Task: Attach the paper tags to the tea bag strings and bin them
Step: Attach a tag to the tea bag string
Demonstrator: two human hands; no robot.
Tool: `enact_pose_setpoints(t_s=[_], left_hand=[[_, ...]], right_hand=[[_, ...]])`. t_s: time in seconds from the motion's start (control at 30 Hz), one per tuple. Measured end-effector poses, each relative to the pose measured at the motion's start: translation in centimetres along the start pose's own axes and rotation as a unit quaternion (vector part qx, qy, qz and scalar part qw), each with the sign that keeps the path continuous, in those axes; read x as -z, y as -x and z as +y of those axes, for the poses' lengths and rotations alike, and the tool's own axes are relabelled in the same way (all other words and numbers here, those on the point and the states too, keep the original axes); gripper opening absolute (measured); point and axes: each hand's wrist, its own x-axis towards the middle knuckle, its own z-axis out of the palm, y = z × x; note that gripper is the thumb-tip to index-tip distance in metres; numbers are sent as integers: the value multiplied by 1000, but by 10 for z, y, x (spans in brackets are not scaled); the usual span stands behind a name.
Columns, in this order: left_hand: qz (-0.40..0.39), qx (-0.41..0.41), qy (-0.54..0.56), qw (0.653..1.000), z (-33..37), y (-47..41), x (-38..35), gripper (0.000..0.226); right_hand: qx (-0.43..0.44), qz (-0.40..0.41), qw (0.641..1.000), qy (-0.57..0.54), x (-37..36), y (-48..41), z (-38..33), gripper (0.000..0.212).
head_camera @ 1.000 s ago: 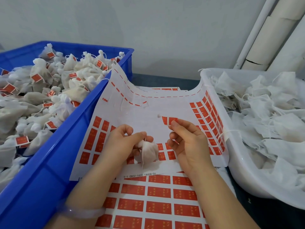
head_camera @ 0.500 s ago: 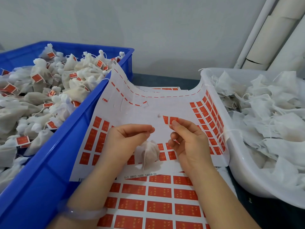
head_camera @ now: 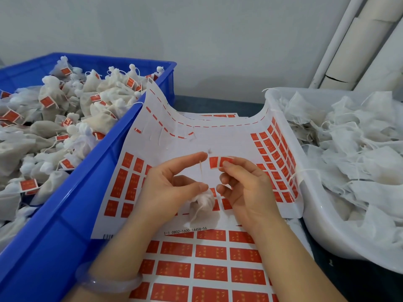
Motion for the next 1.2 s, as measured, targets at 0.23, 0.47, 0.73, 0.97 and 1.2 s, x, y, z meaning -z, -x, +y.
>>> enact_pose_setpoints(t_s=[0.23, 0.47, 0.73, 0.97, 1.2], left_hand=[[-60, -18, 6, 998, -1, 1, 0, 56], [-89, -22, 14, 996, -2, 2, 1, 59], [-100, -22, 24, 994, -3, 2, 2, 59], [-104, -28, 28, 994, -4, 1, 2, 58], [-104, -30, 17, 994, -4, 0, 2, 57]], right_hand=[[25, -41, 988, 149, 1, 2, 1, 17], [21, -58, 978, 197, 4, 0, 2, 4], [23, -70, 976, 203, 6, -1, 2, 3], [32, -65, 976, 205, 5, -2, 3, 5], [44, -57, 973, 222, 4, -1, 3, 11]])
